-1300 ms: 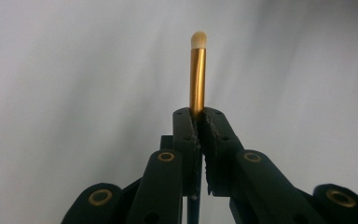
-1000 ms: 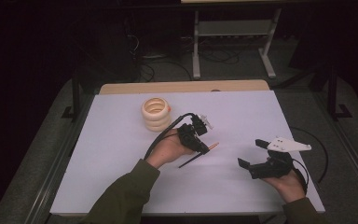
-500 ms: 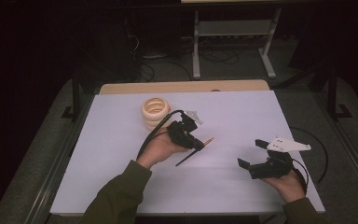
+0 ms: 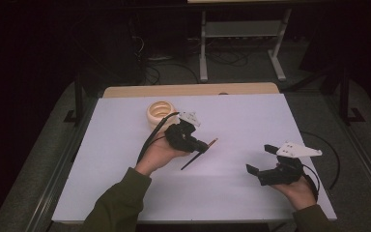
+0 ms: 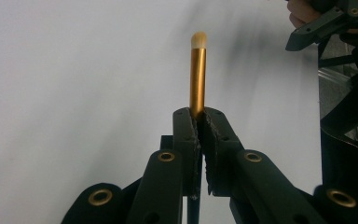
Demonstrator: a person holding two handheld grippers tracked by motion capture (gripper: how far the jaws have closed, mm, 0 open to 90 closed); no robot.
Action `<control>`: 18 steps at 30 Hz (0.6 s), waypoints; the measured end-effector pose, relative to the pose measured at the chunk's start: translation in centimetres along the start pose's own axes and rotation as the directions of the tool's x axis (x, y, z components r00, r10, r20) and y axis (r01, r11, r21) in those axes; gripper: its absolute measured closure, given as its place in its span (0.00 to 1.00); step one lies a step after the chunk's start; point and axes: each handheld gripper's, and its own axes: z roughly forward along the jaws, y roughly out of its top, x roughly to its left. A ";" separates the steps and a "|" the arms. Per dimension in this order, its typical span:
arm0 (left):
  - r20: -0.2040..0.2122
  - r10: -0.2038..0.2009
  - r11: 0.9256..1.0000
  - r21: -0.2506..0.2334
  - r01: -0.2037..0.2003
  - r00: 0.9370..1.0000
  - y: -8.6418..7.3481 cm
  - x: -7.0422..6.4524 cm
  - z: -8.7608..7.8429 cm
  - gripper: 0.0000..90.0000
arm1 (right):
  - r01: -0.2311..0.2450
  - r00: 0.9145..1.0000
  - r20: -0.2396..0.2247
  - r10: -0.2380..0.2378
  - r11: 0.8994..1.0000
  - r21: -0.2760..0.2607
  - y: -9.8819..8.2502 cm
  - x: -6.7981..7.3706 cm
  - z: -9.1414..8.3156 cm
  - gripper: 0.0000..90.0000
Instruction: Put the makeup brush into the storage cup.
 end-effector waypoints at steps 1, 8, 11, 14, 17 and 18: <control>0.001 -0.001 1.000 -0.007 0.001 1.000 -0.1 0.0 -0.1 0.94 | -0.002 1.000 -0.001 0.002 1.000 0.001 0.0 0.0 0.0 0.00; 0.007 0.000 0.999 -0.053 0.000 1.000 -1.1 0.4 -0.6 0.94 | 0.001 1.000 0.001 -0.001 1.000 0.002 0.0 0.0 0.0 0.00; 0.010 0.000 0.998 -0.071 0.001 1.000 -1.3 0.5 -0.9 0.94 | -0.001 1.000 0.001 0.001 1.000 0.002 0.0 0.0 0.0 0.00; 0.009 0.009 0.996 -0.090 -0.008 1.000 -1.5 0.6 -1.2 0.94 | 0.000 1.000 0.002 0.000 1.000 0.000 0.0 0.0 0.0 0.00; 0.008 0.010 0.993 -0.120 -0.009 1.000 -1.7 0.6 -1.7 0.94 | 0.001 1.000 0.002 -0.001 1.000 -0.003 0.0 0.0 0.0 0.00; 0.009 0.014 0.991 -0.131 -0.012 1.000 -1.7 0.6 -1.9 0.94 | 0.002 1.000 0.001 -0.002 1.000 -0.001 0.0 0.0 0.0 0.00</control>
